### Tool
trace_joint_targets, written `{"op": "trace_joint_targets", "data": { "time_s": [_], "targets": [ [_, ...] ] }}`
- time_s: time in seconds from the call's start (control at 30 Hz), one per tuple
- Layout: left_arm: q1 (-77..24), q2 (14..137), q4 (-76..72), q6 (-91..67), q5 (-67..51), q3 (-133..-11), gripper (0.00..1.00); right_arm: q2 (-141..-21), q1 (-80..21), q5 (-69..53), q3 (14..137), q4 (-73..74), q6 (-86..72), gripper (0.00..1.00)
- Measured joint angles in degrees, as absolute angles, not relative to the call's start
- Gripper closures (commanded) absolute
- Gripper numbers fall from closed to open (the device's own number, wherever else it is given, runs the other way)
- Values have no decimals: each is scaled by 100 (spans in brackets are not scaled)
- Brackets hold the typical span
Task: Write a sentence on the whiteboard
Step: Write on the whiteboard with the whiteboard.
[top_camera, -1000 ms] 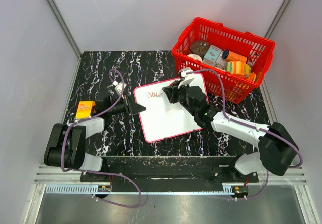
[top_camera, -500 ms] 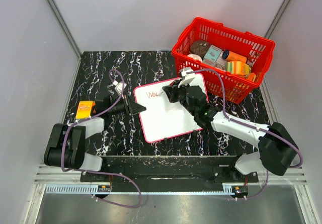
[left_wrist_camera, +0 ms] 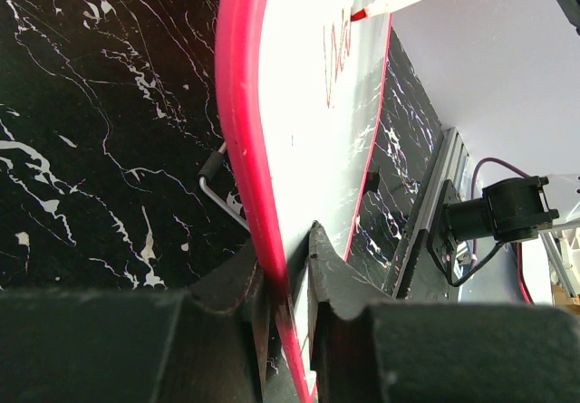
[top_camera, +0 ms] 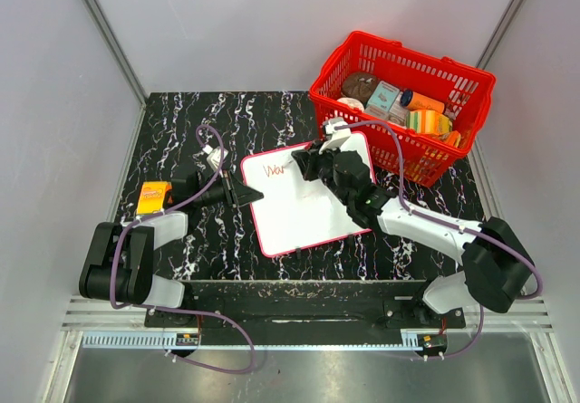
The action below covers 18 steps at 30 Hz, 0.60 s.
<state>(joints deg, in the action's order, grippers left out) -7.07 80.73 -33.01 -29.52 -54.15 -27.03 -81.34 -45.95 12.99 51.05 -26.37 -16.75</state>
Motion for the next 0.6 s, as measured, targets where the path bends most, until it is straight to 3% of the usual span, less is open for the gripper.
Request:
{"op": "trace_joint_targets", "data": {
  "time_s": [0.6],
  "targets": [
    [-707, 8073, -3295, -2923, -5413, -2703, 100, -8138, -4567, 1409, 5120, -2659, -1680, 100]
  ]
}}
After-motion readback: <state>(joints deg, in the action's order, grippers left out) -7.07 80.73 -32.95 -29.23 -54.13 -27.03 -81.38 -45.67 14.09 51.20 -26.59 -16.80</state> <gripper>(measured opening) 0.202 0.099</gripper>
